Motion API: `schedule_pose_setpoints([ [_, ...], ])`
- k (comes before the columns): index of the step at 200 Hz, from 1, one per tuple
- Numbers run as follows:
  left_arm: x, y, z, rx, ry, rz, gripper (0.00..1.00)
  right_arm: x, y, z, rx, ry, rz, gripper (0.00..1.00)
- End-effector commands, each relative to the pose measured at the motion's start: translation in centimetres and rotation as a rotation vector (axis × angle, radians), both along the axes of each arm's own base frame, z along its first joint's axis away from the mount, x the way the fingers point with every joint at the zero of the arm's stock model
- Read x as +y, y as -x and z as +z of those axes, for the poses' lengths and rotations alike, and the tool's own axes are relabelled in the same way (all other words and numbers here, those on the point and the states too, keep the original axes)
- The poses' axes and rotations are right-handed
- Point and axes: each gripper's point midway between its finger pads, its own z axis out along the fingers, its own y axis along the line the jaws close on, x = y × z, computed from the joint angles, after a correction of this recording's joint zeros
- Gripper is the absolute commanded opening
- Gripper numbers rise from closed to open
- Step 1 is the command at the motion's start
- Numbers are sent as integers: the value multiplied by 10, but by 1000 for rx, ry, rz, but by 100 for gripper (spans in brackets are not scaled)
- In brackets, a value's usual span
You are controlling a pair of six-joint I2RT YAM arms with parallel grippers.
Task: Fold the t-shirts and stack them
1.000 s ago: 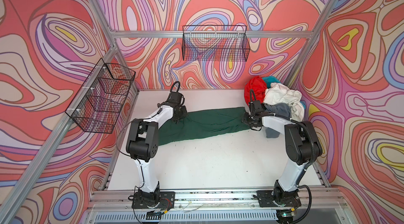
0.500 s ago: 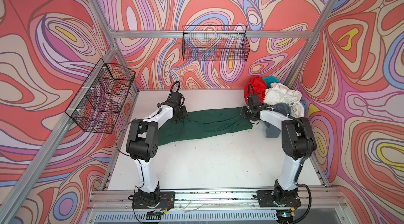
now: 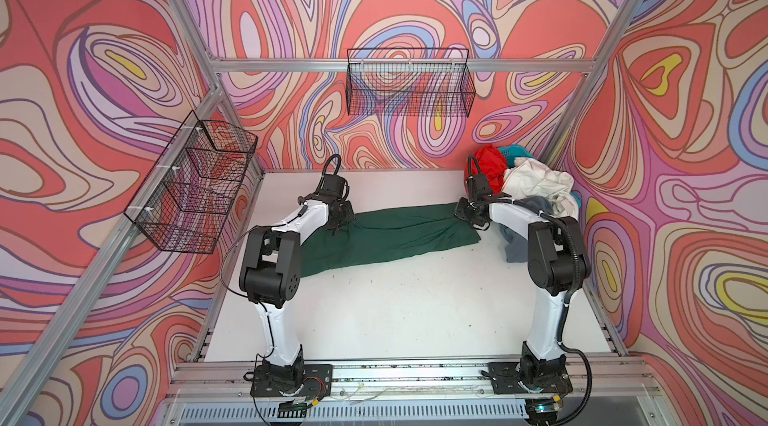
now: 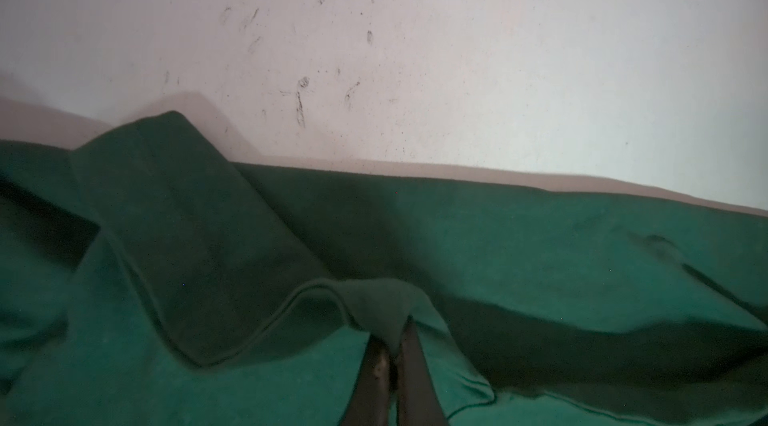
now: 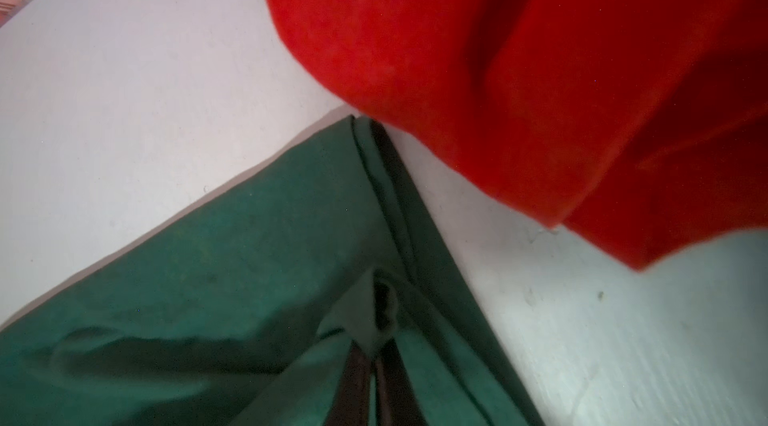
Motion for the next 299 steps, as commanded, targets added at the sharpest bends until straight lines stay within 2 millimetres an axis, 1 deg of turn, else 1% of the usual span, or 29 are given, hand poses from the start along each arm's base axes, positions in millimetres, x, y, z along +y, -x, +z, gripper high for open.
schedule_pose_setpoints([
  [1, 9, -6, 12, -29, -28, 21, 0, -12, -4, -2, 15, 25, -48, 2],
  [7, 9, -7, 12, -29, -26, 21, 0, -12, -4, -1, 12, 23, -49, 4],
  [13, 9, -8, 12, -31, -24, 22, 0, -11, -5, -1, 11, 19, -47, 10],
  [28, 9, -10, 11, -27, -24, 26, 0, -10, -6, 2, 6, 13, -43, 28],
  [41, 8, -12, 11, -30, -20, 26, 0, -10, -6, 3, 5, 14, -39, 46],
  [53, 8, -14, 12, -33, -17, 30, 0, -10, -7, 7, -3, 7, -32, 59],
  [84, 7, -18, 15, -37, -13, 37, 0, -13, -2, 15, -11, 17, -25, 80],
  [93, 7, -20, 18, -44, -10, 37, 0, -14, 1, 17, -11, 22, -23, 84],
  [99, 6, -20, 19, -47, -7, 36, 0, -15, 2, 17, -8, 27, -21, 85],
  [105, 6, -21, 21, -52, -5, 34, 8, -15, 4, 18, -10, 29, -19, 86],
  [116, 5, -22, 24, -60, -1, 32, 33, -16, 7, 22, -15, 31, -15, 91],
  [118, 5, -22, 24, -60, 0, 31, 36, -16, 8, 22, -15, 32, -13, 92],
  [121, 4, -23, 26, -64, 2, 29, 43, -16, 9, 23, -16, 33, -12, 93],
  [126, 4, -24, 28, -69, 3, 27, 51, -17, 11, 25, -20, 37, -9, 93],
  [150, 4, -24, 39, -109, 2, 18, 77, -16, 19, 31, -23, 50, 20, 95],
  [155, 4, -24, 43, -122, 4, 17, 80, -16, 21, 32, -22, 52, 26, 95],
  [162, 4, -23, 47, -135, 5, 19, 87, -16, 24, 32, -19, 58, 34, 95],
  [172, 7, -20, 53, -151, -2, 23, 91, -14, 26, 33, -20, 68, 48, 92],
  [193, 14, -11, 62, -173, -24, 39, 92, -2, 33, 37, -30, 81, 97, 85],
  [209, 22, 1, 65, -173, -55, 59, 92, 18, 36, 40, -50, 77, 163, 79],
  [232, 38, 28, 58, -151, -104, 96, 92, 50, 41, 37, -49, 72, 260, 74],
  [243, 45, 43, 52, -137, -125, 118, 93, 59, 42, 33, -36, 77, 283, 72],
  [257, 53, 59, 43, -120, -150, 136, 93, 67, 42, 23, -23, 72, 298, 70],
  [272, 61, 77, 29, -75, -184, 149, 92, 73, 43, 12, -5, 50, 311, 70],
  [291, 66, 94, 9, -13, -203, 159, 84, 74, 41, 1, 6, 41, 293, 67],
  [299, 67, 99, 3, 10, -203, 163, 81, 71, 40, -3, 10, 51, 278, 67],
])
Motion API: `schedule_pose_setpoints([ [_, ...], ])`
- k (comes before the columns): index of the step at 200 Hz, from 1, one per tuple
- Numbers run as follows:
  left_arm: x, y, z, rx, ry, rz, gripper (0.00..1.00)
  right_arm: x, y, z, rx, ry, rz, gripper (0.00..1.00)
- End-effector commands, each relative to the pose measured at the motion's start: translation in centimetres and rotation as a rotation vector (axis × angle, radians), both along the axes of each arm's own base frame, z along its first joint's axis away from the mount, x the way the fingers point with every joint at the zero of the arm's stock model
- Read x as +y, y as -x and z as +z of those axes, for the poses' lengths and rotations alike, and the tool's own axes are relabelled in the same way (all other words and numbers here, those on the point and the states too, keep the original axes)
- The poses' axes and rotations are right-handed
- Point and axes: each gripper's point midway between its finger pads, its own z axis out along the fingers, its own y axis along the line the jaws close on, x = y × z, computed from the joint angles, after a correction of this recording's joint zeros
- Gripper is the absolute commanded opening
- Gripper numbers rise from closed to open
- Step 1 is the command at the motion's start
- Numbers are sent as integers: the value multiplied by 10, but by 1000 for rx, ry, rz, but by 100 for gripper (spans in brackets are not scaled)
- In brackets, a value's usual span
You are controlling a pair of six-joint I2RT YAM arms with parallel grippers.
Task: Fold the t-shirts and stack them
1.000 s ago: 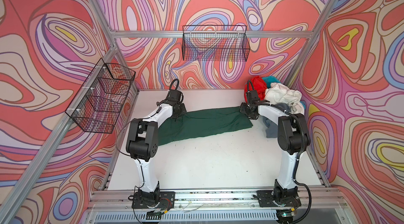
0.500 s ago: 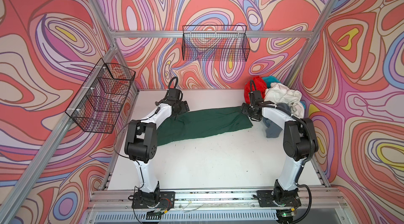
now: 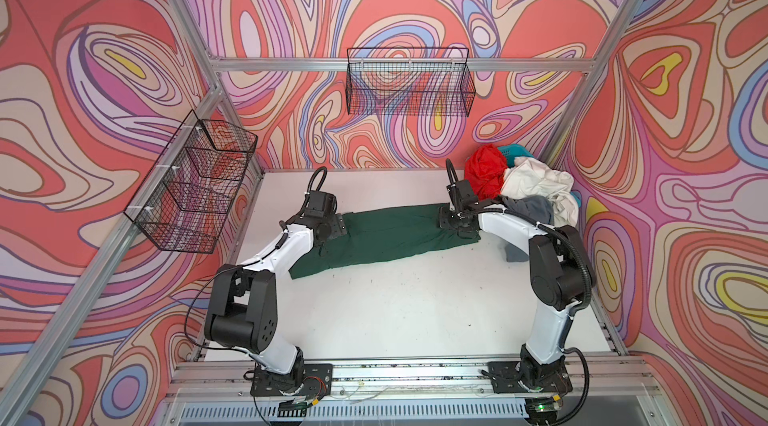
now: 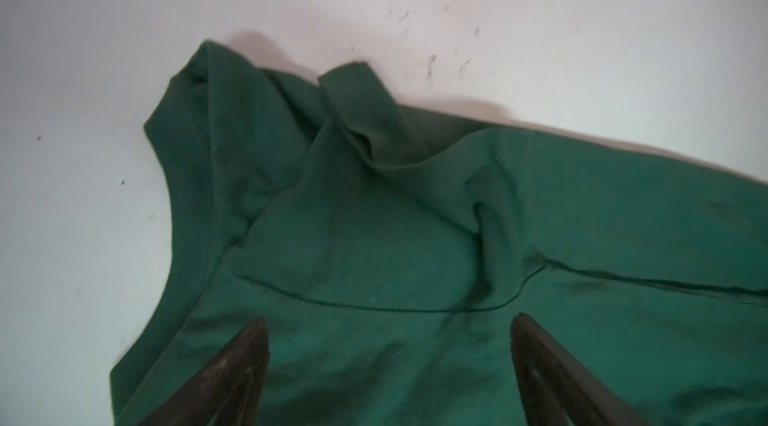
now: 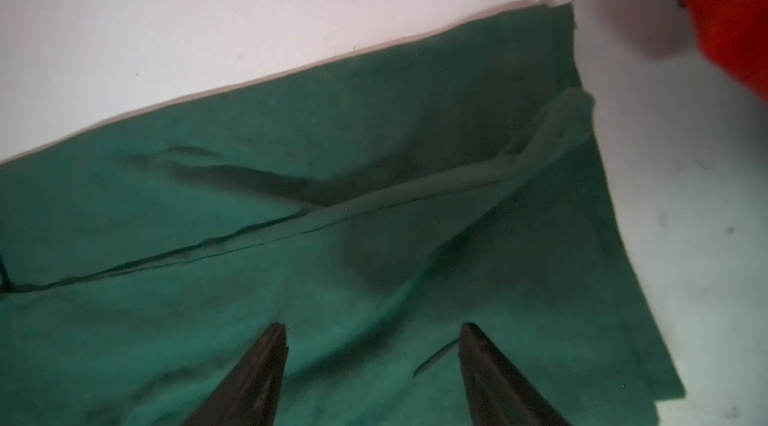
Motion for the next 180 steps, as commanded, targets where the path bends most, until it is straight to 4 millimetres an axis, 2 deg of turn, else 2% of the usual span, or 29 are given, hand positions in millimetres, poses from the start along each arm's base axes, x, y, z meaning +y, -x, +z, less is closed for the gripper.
schedule_pose_setpoints([
  [1, 14, 20, -17, 67, -40, 52, 81, -3, -7, -14, 9, 3, -25, 67],
  [18, 13, 25, -30, 103, -35, 55, 71, -4, -11, -22, 12, 19, -29, 67],
  [48, 14, 27, -49, 166, -51, 53, 68, -14, -23, -37, 44, 52, -43, 67],
  [62, 18, 28, -56, 199, -75, 59, 67, -19, -27, -35, 36, 52, -58, 66],
  [86, 27, 27, -65, 221, -76, 91, 59, -37, -30, -36, 41, 70, -113, 66],
  [107, 31, 24, -73, 233, -54, 117, 58, -56, -26, -43, 71, 97, -161, 68],
  [134, 36, 16, -74, 242, -78, 126, 57, -69, -22, -45, 76, 101, -192, 68],
  [180, 37, -9, -68, 227, -103, 112, 56, -68, -16, -50, 103, 105, -169, 68],
])
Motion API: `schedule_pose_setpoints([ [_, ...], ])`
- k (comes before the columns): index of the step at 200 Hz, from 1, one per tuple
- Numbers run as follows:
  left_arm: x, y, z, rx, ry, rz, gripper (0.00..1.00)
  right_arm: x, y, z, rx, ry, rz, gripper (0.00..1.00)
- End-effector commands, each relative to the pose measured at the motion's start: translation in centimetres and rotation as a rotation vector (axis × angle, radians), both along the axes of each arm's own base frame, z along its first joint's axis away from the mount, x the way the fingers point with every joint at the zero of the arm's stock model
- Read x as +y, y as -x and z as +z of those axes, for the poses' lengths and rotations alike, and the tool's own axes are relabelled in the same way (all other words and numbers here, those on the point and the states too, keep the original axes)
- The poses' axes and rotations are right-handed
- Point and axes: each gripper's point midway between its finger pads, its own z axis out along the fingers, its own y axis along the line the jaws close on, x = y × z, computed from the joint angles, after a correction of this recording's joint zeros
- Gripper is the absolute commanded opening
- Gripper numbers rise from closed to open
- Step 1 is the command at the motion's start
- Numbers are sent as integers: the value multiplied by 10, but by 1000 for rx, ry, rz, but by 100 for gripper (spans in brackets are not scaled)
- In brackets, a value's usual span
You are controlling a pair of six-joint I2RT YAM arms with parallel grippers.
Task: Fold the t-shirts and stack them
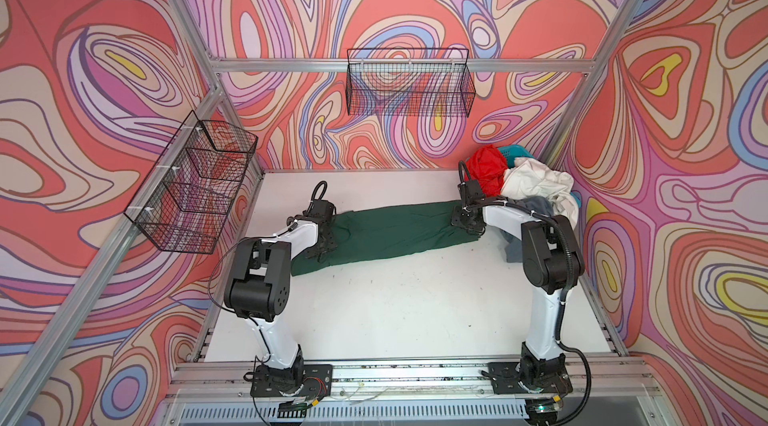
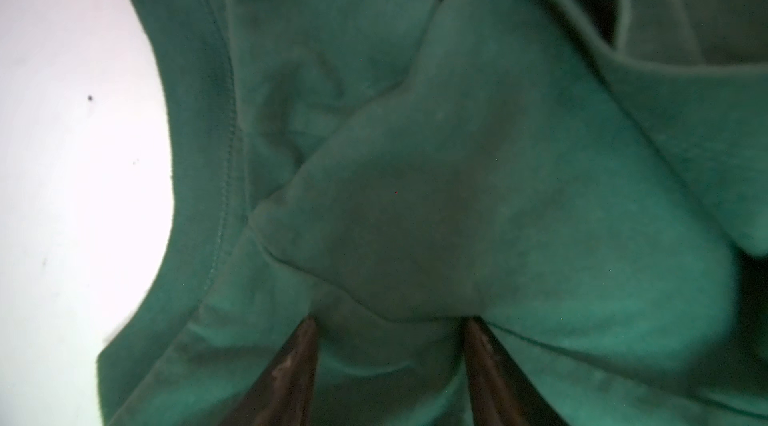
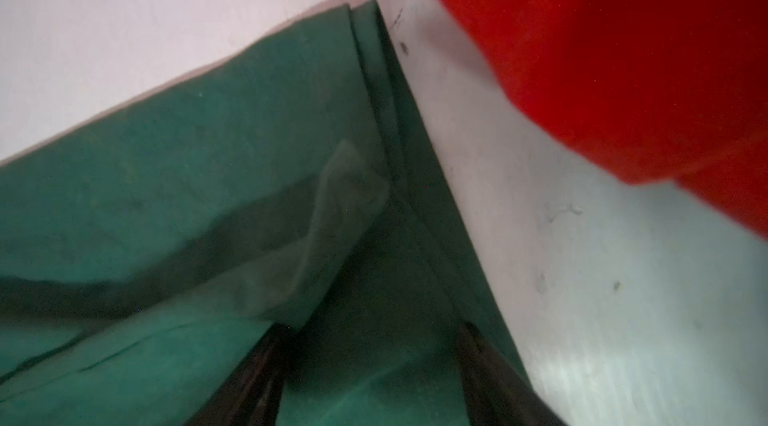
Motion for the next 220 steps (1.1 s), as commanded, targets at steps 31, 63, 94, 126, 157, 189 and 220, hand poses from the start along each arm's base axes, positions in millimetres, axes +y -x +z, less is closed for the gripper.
schedule_pose_setpoints([
  [31, -3, -40, 5, -17, 6, -26, 53, -7, 31, -24, 76, 20, -2, 68],
  [63, -10, -74, -7, -13, 24, -46, 53, -16, 70, -41, 134, 23, -17, 67],
  [94, -20, -98, -19, 17, 58, -71, 52, -22, 110, -44, 171, 12, -33, 67],
  [126, -35, -115, -21, -9, 124, -91, 49, -21, 146, -44, 201, 16, -24, 67],
  [157, -49, -129, -26, -9, 156, -120, 48, -7, 163, -41, 209, 5, 24, 67],
  [189, -67, -149, -23, -29, 168, -159, 47, 17, 178, -44, 246, -3, 99, 66],
  [220, -85, -175, -19, -74, 205, -191, 43, 48, 194, -52, 270, -147, 152, 64],
])
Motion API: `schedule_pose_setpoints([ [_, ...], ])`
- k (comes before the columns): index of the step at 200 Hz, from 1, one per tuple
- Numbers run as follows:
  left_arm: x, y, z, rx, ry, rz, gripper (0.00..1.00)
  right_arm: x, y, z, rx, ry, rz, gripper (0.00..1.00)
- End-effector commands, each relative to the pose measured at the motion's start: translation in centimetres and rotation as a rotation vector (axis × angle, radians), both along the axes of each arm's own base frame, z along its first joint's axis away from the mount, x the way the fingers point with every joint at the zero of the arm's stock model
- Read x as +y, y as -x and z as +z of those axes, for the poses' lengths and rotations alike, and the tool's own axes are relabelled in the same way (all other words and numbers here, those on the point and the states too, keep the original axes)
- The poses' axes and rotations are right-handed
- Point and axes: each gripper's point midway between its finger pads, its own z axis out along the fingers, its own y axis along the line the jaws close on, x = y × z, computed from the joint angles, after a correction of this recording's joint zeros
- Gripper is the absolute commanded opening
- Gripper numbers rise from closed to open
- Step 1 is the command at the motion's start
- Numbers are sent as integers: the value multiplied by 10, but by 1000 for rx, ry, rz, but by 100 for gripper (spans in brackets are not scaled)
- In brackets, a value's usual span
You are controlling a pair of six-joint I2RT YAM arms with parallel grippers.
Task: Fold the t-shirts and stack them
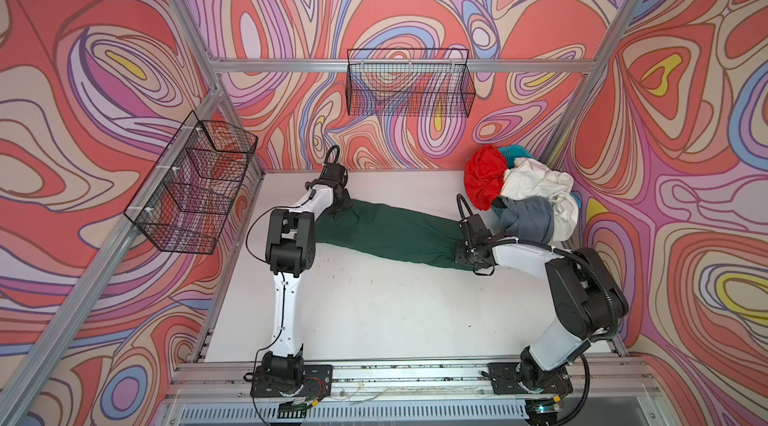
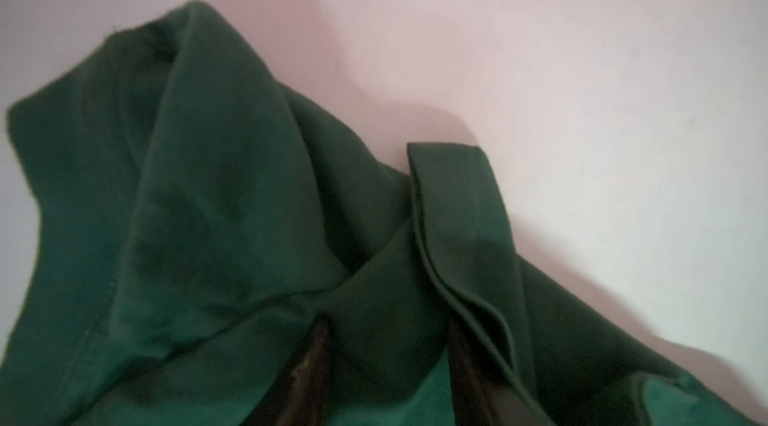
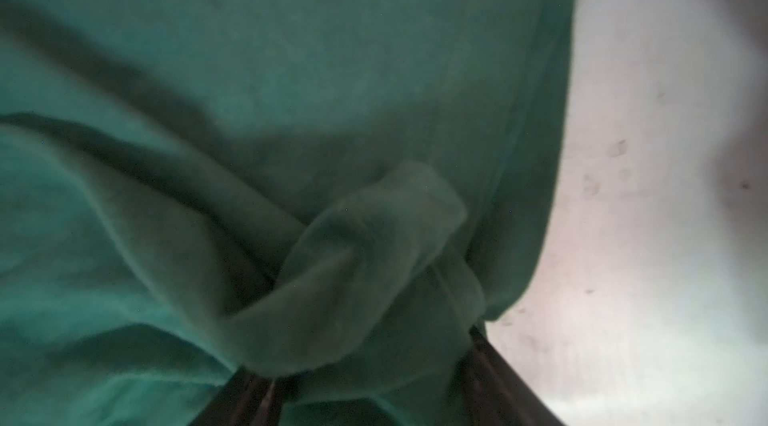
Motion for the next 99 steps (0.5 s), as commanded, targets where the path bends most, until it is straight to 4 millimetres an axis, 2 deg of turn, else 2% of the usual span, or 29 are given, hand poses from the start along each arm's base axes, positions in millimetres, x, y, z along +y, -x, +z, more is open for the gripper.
schedule_pose_setpoints([
  [1, -25, 3, -26, 74, 47, -60, 43, 27, 61, -41, 239, -129, 52, 64],
  [28, -37, -15, -26, 72, 88, -72, 42, 44, 87, -55, 311, -104, 98, 63],
  [56, -44, -26, -22, 46, 90, -84, 41, 65, 113, -58, 355, -122, 141, 63],
  [83, -45, -37, -19, 19, 88, -89, 41, 92, 129, -45, 370, -291, 166, 64],
  [99, -47, -43, -12, 7, 82, -105, 41, 96, 134, -35, 359, -280, 208, 69],
])
